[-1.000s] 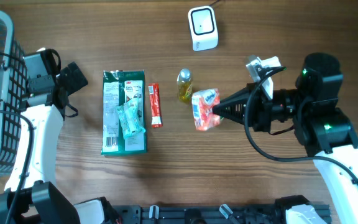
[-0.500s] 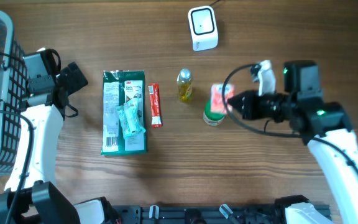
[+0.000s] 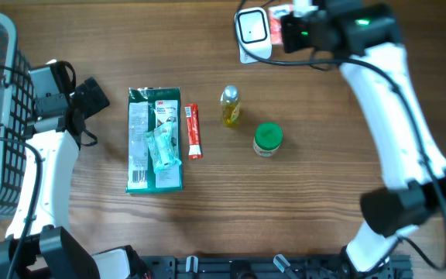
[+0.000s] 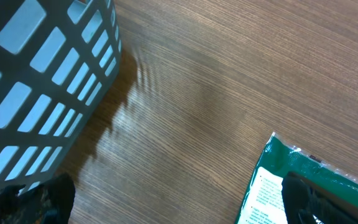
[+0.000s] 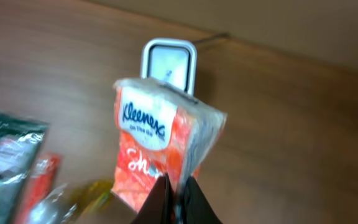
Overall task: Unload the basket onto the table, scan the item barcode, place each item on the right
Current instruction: 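Hold the tissue pack under the white scanner with the right gripper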
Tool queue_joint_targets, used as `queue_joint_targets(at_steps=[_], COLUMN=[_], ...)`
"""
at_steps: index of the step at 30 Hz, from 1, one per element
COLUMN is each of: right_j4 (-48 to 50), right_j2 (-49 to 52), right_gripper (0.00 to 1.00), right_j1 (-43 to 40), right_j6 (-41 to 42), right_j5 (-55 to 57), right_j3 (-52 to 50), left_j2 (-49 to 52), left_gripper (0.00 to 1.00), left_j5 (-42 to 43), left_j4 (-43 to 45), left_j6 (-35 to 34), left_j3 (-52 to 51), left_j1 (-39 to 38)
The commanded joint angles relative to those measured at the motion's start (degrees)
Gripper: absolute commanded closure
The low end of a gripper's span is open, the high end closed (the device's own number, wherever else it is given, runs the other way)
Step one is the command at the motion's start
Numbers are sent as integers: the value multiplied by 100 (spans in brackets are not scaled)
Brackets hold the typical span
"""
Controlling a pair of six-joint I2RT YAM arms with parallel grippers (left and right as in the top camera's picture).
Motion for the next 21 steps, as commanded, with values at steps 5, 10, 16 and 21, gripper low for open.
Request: queue_joint_targets(at_steps=[5, 10, 16, 21], right_j4=[1543, 2476, 3628, 3873], right_j2=[1596, 2339, 3106, 3257], right_gripper=[96, 96, 96, 96], right_j1=[815, 1062, 1064, 1062], right_j6=[-1563, -2608, -3528, -3545], right_j5=[2914, 4054, 4350, 4260], right_j3=[129, 122, 120, 118], left_j2=[-72, -72, -72, -72], left_gripper=[0, 0, 0, 0], left_j5=[11, 11, 11, 11], left_j4=[15, 15, 17, 15], left_j6=[70, 70, 68, 70], left_j3=[63, 63, 63, 63], left_j1=[26, 26, 26, 26])
